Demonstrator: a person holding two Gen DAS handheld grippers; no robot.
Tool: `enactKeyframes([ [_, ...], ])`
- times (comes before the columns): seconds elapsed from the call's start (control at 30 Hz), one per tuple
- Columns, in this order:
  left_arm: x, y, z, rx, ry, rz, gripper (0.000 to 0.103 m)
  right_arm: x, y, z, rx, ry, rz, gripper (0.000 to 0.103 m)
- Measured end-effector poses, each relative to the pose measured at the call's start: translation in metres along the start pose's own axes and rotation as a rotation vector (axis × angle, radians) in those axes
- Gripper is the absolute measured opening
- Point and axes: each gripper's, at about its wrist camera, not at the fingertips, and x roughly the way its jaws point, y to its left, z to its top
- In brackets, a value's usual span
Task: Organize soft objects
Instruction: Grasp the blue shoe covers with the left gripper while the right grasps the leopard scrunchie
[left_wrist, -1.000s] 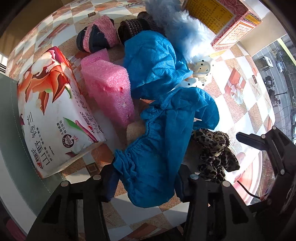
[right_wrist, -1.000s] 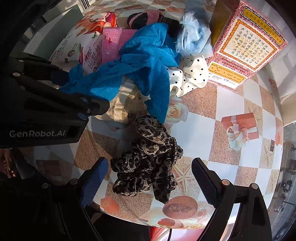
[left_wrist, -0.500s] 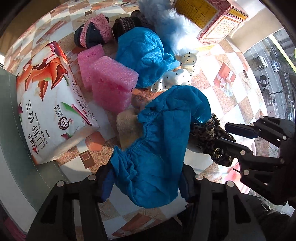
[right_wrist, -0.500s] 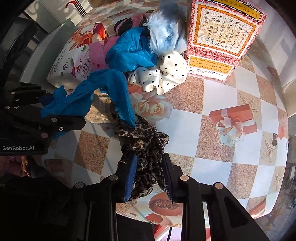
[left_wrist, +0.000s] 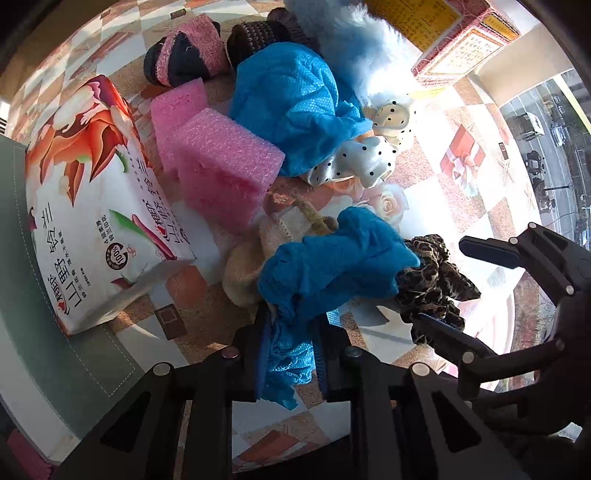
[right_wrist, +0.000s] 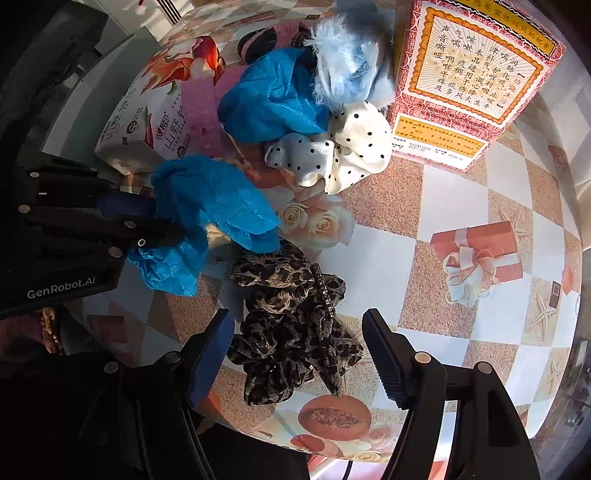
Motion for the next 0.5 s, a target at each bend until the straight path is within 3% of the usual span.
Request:
enactKeyframes([
  [0.07,-0.006,0.012,-0.007,-0.030,-0.008,-0.013,0.022,0.011,0.011,0.003,-0.026,0.022,-0.007,0.073],
  [0.13,-0.014,0.023,-0.014,-0.054,-0.018,-0.020,0.022,0.021,0.020,0.005,-0.067,0.040,-0.020,0.058],
  [0.17,-0.018,0.029,-0.019,-0.063,-0.022,-0.023,0.021,0.024,0.023,0.005,-0.088,0.043,-0.038,0.042],
  [0.23,-0.031,0.047,-0.031,-0.092,-0.035,-0.046,0.021,0.023,0.026,0.006,-0.095,0.040,-0.031,0.036],
  [0.3,-0.041,0.059,-0.040,-0.128,-0.050,-0.102,0.021,0.017,0.021,0.003,-0.071,0.029,-0.018,0.034],
  [0.37,-0.051,0.072,-0.049,-0.173,-0.072,-0.221,0.021,0.004,0.001,-0.001,-0.027,0.018,-0.013,0.034],
  [0.5,-0.064,0.079,-0.051,-0.181,-0.112,-0.216,0.021,-0.013,-0.024,-0.003,0.076,-0.007,0.015,0.034],
])
